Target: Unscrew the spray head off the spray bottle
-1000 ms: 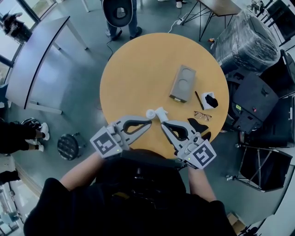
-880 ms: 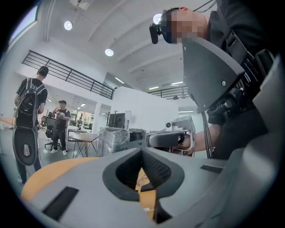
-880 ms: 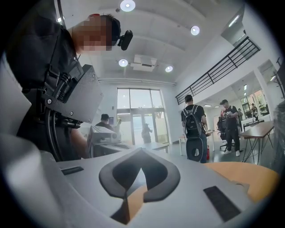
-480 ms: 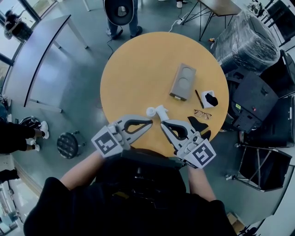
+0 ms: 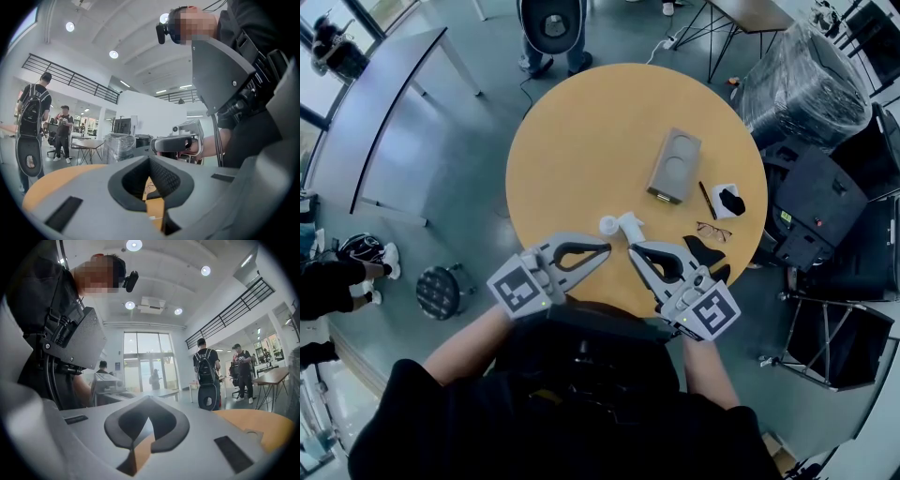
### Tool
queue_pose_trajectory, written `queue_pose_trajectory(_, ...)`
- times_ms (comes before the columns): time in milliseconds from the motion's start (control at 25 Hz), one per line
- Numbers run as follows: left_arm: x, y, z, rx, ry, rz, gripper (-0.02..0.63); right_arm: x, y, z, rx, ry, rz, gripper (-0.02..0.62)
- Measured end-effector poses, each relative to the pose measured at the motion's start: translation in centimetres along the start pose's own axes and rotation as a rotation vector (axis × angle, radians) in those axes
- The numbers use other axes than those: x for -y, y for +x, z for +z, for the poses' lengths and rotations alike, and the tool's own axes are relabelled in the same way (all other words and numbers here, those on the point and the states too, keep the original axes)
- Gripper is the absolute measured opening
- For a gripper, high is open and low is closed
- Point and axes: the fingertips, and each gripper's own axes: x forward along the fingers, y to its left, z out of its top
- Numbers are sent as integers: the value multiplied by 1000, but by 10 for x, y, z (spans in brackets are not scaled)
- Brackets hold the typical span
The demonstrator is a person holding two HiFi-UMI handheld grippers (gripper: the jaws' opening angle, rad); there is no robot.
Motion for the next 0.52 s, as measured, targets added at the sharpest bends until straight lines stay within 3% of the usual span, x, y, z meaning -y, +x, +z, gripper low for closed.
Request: queue_pose_trajectory(520, -2, 2, -6, -6, -7, 0, 3, 0, 0, -5, -10, -14, 3, 5)
